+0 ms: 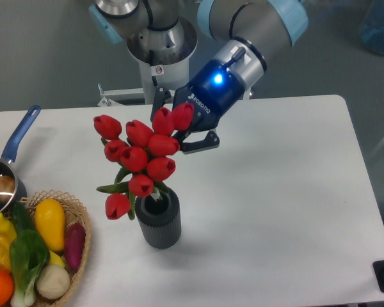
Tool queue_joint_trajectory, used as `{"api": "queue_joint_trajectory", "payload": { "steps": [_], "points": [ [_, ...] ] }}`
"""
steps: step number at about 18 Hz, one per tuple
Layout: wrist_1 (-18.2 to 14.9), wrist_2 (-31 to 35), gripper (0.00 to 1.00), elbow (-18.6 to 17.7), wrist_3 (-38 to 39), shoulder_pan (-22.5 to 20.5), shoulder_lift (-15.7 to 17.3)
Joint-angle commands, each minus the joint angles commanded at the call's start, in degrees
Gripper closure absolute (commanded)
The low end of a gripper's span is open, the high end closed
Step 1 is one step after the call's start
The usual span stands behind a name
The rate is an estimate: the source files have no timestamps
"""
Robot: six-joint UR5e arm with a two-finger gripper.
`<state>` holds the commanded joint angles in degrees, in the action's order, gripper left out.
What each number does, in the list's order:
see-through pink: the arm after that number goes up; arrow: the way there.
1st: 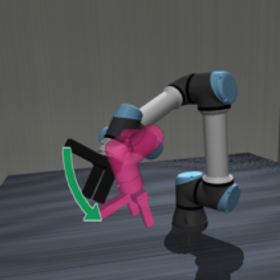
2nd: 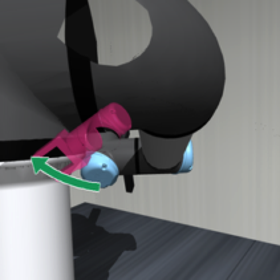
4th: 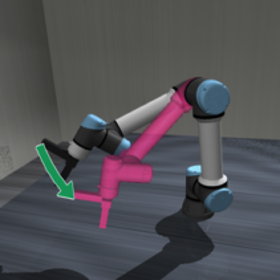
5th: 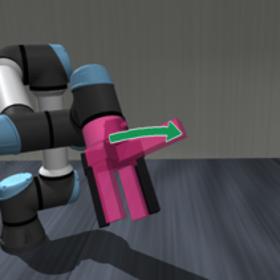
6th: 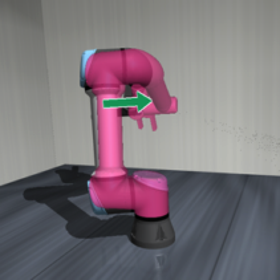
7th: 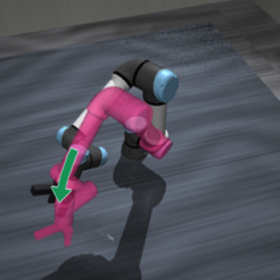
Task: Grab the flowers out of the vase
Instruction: 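Lift the tulip bunch up out of the vase, then carry the held tulips away from the vase and hold them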
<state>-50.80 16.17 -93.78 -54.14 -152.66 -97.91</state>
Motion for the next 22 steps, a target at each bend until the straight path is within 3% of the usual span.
{"api": "queue_joint_trajectory", "payload": {
  "steps": [9,18,22],
  "points": [
    [0.2,3.8,0.89,1.0,-2.4,-8.8,1.2],
    [-0.4,27.2,0.89,0.7,-6.2,-8.5,-2.3],
    [-0.4,33.9,0.89,0.6,-6.9,-8.6,-3.6]
  ]
}}
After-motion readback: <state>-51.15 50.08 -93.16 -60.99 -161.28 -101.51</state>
